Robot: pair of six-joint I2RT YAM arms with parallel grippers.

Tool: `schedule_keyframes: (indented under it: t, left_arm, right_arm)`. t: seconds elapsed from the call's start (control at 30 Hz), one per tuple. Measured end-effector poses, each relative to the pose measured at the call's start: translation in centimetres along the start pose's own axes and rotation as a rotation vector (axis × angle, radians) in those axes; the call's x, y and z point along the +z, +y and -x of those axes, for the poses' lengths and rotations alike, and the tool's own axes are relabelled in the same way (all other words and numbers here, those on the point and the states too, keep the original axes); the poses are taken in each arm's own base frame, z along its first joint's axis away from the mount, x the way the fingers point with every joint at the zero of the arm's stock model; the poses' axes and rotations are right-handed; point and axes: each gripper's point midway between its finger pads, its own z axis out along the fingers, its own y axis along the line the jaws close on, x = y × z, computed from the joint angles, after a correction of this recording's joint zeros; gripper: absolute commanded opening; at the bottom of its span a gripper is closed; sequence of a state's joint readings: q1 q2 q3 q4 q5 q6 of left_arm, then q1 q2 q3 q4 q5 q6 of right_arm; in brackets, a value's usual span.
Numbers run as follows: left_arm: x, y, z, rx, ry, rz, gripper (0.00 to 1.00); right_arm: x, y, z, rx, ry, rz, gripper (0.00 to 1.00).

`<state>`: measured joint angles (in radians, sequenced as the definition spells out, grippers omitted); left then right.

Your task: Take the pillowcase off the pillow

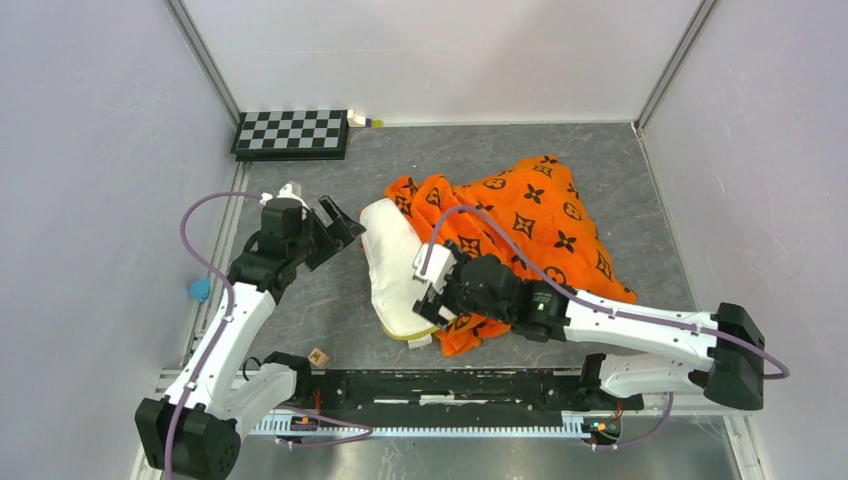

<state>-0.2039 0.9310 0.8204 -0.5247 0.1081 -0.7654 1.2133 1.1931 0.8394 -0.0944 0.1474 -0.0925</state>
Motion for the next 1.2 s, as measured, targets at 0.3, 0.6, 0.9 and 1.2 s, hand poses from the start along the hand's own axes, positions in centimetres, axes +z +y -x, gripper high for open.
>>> schedule_keyframes:
  t: [0.3,0.6,0.9,1.2]
  left_arm:
    - [1.9,1.6,-4.0,-0.025,0.136,-0.014,0.96]
    - [3.3,1.9,-7.4,-0.107,0.238,-0.088,0.93]
    - [4.8,0.6,-9.2,-0.175,0.32,-0.186,0.72]
    - [5.4,-1.1,-9.3,-0.185,0.351,-0.278,0.23]
  right_arm:
    - [-1.7,-12.3,-0.4,0.227,0.049,-0.366,0.98]
    - [3.6,-13.1,-1.0,0.264,0.151,-0.351,0.98]
    - [8.8,-14.9,-3.6,0.265,0.263,-0.45,0.98]
    - [8.2,-17.8,-6.2,0.246,0.334,-0.589,0.98]
